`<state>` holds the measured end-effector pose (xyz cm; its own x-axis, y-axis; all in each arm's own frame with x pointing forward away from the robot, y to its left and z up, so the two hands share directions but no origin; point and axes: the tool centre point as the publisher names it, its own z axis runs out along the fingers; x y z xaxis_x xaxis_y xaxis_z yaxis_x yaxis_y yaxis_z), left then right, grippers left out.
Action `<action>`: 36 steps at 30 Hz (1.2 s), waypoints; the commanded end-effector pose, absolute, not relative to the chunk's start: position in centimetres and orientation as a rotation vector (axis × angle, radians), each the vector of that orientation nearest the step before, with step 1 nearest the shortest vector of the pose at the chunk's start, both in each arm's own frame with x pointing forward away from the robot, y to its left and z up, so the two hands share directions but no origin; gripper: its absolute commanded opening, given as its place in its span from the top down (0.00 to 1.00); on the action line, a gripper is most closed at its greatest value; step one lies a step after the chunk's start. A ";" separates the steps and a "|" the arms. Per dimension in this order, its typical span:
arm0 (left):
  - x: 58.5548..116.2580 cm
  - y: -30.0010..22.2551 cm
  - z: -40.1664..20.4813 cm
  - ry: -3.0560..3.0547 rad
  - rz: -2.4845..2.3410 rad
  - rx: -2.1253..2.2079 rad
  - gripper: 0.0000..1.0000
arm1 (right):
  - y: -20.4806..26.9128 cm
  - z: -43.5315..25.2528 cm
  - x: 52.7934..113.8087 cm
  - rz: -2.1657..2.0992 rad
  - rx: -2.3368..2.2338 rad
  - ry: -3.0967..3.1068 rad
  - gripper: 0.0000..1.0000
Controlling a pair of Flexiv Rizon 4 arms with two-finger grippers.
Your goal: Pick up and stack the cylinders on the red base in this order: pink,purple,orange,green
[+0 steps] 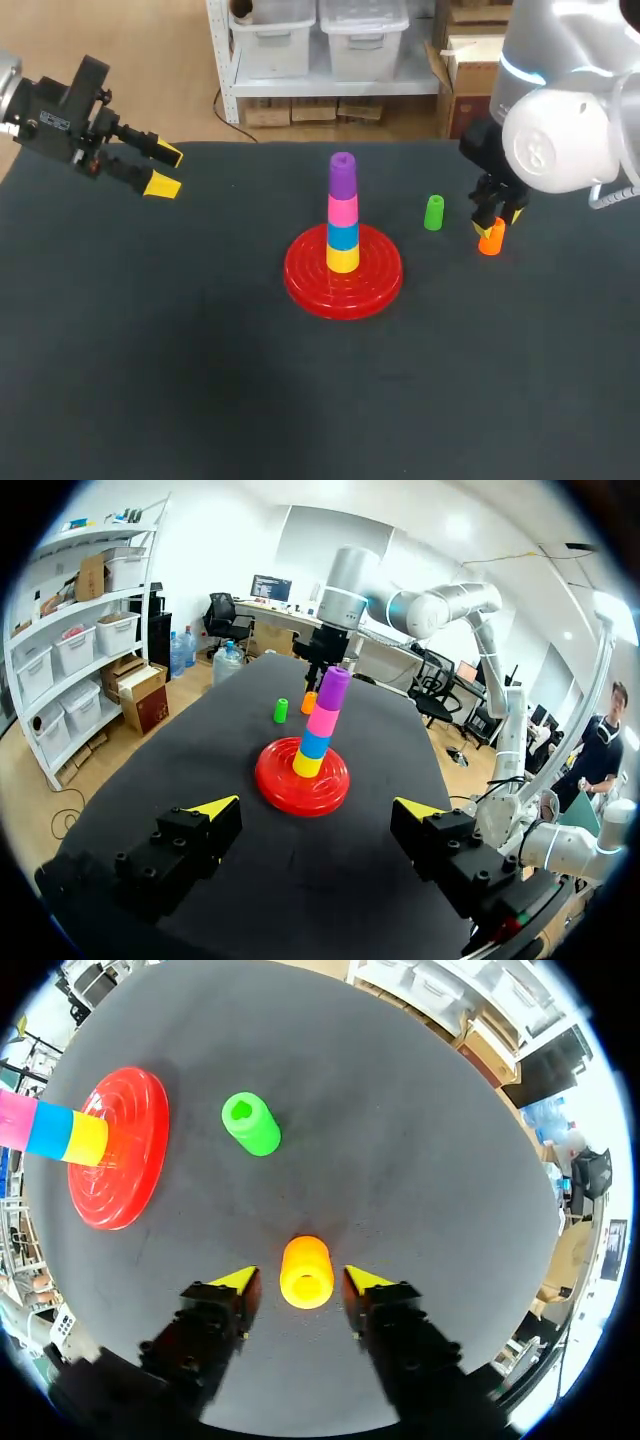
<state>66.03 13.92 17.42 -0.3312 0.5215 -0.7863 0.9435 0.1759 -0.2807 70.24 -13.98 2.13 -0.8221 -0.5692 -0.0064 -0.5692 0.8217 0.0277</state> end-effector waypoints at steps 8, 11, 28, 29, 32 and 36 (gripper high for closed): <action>66.2 14.0 17.3 1.928 -1.052 1.380 0.00 | -13.7 3.7 69.7 0.010 0.938 -3.031 1.00; 66.2 14.0 17.3 1.928 -1.052 1.380 0.00 | -13.0 6.4 70.4 0.029 0.983 -3.041 1.00; 66.2 14.0 17.3 1.928 -1.052 1.380 0.00 | 1.6 22.8 75.6 -0.045 2.031 -2.450 1.00; 66.2 14.0 17.3 1.928 -1.052 1.380 0.00 | 2.4 23.2 75.5 -0.022 2.065 -2.411 1.00; 66.2 14.0 17.3 1.928 -1.052 1.380 0.00 | 3.8 23.9 74.8 -0.004 2.151 -2.333 1.00; 66.2 14.0 17.3 1.928 -1.052 1.380 0.00 | 4.6 23.7 73.7 0.020 2.199 -2.272 1.00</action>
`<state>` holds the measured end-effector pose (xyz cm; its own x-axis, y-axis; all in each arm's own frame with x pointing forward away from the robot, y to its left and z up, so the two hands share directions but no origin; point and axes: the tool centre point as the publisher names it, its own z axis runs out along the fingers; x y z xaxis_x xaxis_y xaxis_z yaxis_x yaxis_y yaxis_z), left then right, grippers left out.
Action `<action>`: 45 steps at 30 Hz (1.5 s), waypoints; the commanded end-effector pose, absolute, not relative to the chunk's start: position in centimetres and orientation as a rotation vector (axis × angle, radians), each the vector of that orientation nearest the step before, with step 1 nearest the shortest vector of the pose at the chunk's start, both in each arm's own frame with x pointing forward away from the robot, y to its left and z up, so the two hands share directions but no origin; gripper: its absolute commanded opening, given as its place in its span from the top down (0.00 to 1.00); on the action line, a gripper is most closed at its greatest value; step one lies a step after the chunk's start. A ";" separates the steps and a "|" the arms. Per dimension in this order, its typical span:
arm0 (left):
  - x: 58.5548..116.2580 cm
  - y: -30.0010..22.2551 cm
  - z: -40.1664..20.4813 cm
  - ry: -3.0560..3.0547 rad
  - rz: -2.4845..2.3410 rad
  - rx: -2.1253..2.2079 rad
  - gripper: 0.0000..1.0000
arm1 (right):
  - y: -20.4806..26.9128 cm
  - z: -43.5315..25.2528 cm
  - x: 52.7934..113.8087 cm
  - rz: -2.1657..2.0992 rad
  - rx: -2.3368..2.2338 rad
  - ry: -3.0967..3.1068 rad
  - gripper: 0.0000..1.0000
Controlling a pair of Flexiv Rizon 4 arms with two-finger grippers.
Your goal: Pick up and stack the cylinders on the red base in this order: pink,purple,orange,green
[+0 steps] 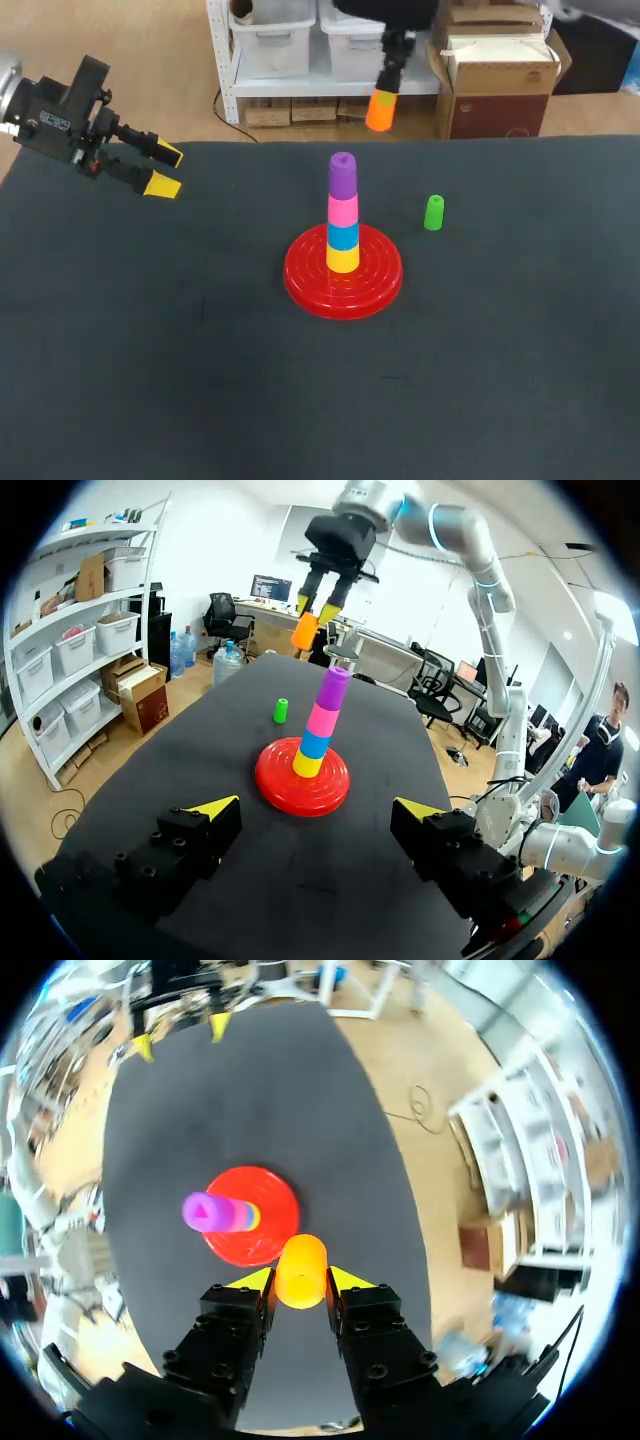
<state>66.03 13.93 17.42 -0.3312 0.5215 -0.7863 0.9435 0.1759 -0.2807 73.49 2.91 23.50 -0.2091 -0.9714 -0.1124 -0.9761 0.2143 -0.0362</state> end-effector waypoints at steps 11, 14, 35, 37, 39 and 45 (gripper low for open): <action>66.2 14.0 17.3 1.928 -1.052 1.380 0.00 | 5.1 24.2 70.6 -0.011 -2.198 2.171 1.00; 66.2 14.0 17.3 1.928 -1.052 1.380 0.00 | 5.3 24.2 69.9 0.016 -2.203 2.154 1.00; 66.2 14.0 17.3 1.928 -1.052 1.380 0.00 | 7.0 24.2 67.9 0.049 -2.350 2.101 1.00; 66.2 14.0 17.3 1.928 -1.052 1.380 0.00 | 7.1 23.9 67.9 0.047 -2.356 2.103 1.00; 66.2 14.0 17.3 1.928 -1.052 1.380 0.00 | 7.2 23.7 68.0 0.049 -2.369 2.103 1.00; 66.2 14.0 17.3 1.928 -1.052 1.380 0.00 | 7.4 23.1 68.4 0.055 -2.396 2.103 1.00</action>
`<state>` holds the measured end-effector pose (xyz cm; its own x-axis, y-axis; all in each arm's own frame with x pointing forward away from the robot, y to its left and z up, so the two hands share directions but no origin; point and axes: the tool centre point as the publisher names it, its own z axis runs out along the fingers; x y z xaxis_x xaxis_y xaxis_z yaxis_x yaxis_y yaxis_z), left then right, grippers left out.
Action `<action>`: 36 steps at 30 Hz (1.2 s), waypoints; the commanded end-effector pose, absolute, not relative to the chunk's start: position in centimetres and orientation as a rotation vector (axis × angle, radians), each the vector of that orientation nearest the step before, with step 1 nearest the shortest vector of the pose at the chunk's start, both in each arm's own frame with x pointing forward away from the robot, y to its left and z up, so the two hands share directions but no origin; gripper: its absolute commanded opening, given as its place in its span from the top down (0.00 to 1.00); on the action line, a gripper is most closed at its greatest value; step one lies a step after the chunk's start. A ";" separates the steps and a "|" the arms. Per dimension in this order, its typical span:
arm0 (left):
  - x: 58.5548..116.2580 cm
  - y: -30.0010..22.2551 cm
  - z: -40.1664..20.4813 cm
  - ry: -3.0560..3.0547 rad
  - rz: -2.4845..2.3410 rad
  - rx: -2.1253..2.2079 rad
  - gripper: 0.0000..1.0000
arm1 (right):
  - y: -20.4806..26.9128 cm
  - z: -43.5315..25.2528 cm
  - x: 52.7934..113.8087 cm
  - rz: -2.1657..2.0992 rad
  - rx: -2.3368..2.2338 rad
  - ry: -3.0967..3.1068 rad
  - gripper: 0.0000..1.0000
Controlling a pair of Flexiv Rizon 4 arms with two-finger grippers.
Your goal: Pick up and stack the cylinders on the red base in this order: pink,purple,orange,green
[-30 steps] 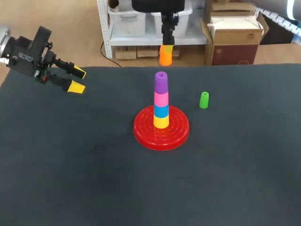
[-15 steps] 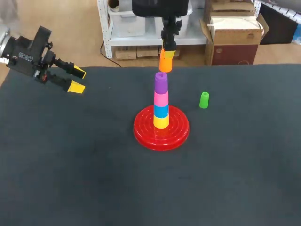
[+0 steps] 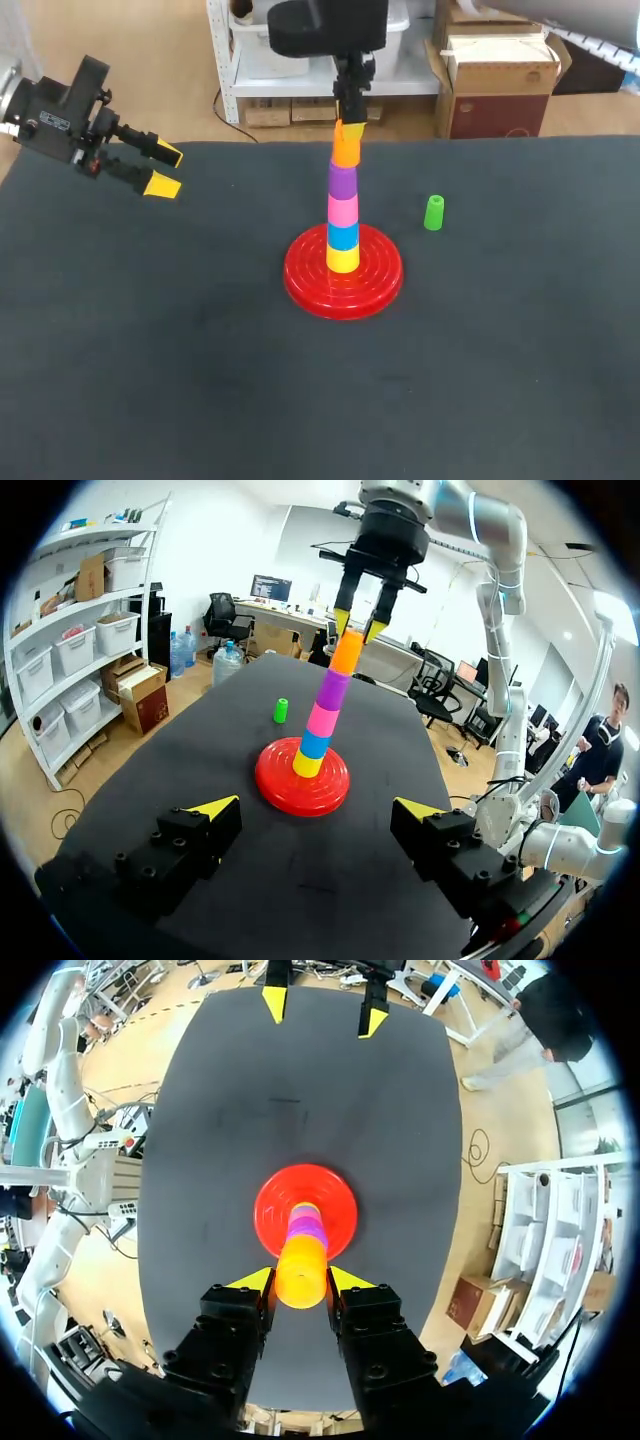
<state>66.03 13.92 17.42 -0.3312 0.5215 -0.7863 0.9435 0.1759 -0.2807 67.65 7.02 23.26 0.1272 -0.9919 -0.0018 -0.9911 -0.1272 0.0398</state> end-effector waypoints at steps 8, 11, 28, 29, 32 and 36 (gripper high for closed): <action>66.2 14.0 17.3 1.928 -1.052 1.380 0.00 | 7.7 22.6 68.5 -0.062 2.323 -2.014 1.00; 66.2 14.0 17.3 1.928 -1.052 1.380 0.00 | 7.8 22.2 68.5 -0.058 2.316 -2.000 1.00; 66.2 14.0 17.3 1.928 -1.052 1.380 0.00 | 5.9 25.8 67.9 -0.286 2.404 -2.075 0.00; 66.2 14.0 17.3 1.928 -1.052 1.380 0.00 | 5.4 26.2 68.0 -0.307 2.409 -2.084 0.00; 66.2 14.0 17.3 1.928 -1.052 1.380 0.00 | 3.6 26.8 68.9 -0.389 2.335 -2.228 0.00; 66.2 14.0 17.3 1.928 -1.052 1.380 0.00 | 0.6 25.0 71.0 -0.339 2.092 -2.441 0.00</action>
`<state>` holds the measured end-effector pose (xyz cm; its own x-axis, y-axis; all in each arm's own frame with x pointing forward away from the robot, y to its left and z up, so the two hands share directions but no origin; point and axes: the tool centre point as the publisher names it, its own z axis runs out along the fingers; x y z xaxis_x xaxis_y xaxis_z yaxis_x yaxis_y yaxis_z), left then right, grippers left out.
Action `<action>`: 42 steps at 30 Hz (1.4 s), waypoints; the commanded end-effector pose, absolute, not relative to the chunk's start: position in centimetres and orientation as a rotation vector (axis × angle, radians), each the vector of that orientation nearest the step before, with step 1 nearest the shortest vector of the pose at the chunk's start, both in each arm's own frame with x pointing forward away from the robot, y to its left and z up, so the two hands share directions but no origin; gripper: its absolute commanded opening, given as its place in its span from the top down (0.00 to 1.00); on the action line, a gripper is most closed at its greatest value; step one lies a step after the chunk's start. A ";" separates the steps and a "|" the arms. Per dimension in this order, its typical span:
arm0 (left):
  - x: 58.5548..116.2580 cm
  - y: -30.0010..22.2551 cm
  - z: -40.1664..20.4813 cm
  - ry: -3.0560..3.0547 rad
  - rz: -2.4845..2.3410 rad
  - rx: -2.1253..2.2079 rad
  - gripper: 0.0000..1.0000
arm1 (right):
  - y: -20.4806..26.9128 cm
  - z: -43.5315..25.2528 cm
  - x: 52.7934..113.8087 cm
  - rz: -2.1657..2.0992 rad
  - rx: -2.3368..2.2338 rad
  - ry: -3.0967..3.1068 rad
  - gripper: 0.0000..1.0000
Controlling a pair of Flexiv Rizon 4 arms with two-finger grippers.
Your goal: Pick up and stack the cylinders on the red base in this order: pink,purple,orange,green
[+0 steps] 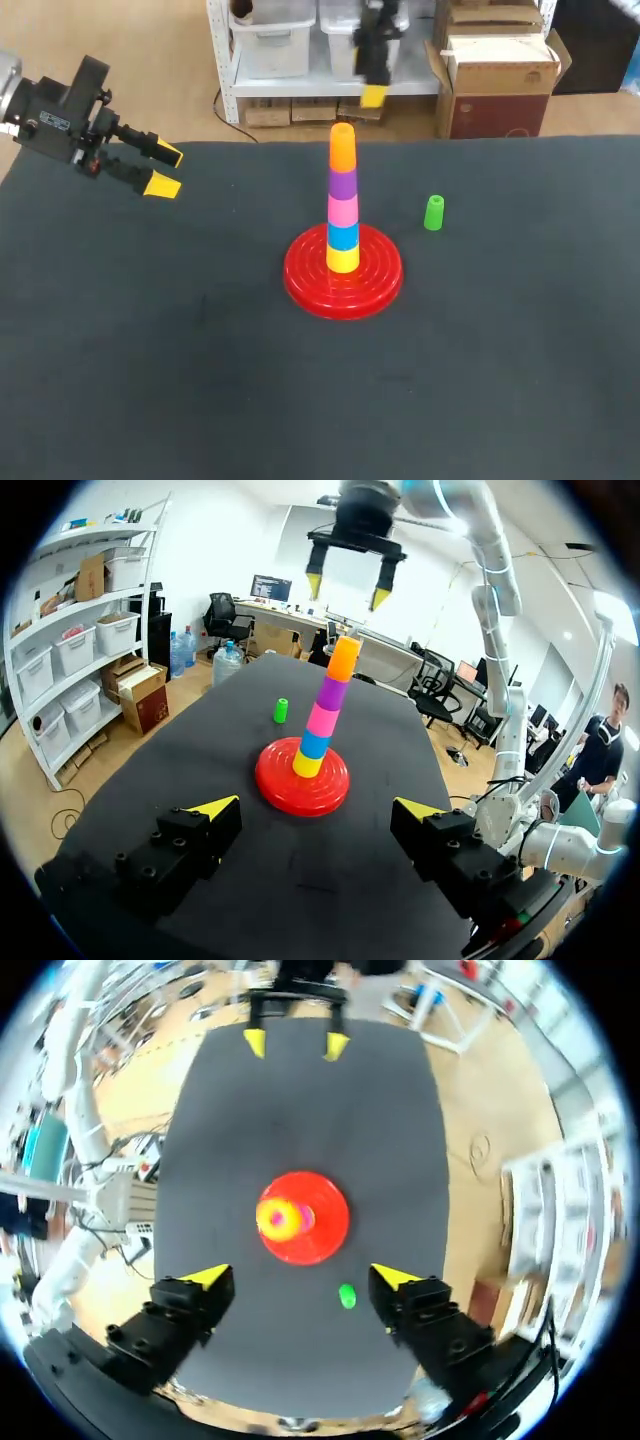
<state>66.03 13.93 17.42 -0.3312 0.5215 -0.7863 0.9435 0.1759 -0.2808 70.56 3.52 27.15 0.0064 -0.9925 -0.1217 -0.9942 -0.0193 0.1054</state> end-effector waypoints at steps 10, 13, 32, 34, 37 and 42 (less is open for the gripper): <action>66.2 14.0 17.3 1.928 -1.052 1.380 0.00 | -4.2 15.1 75.0 0.232 -1.578 2.679 0.00; 66.2 14.0 17.3 1.928 -1.052 1.380 0.00 | -5.1 12.4 75.1 0.238 -1.507 2.760 0.00; 66.2 14.0 17.3 1.928 -1.052 1.380 0.00 | -7.1 4.6 74.0 0.082 -1.314 2.955 0.00; 66.2 14.0 17.3 1.928 -1.052 1.380 0.00 | -7.3 4.4 73.9 0.051 -1.285 2.952 0.00; 66.2 14.0 17.3 1.928 -1.052 1.380 0.00 | -7.5 4.3 73.7 0.025 -1.254 2.946 0.00; 66.2 14.0 17.3 1.928 -1.052 1.380 0.00 | -7.5 3.9 73.8 0.037 -1.249 2.958 0.00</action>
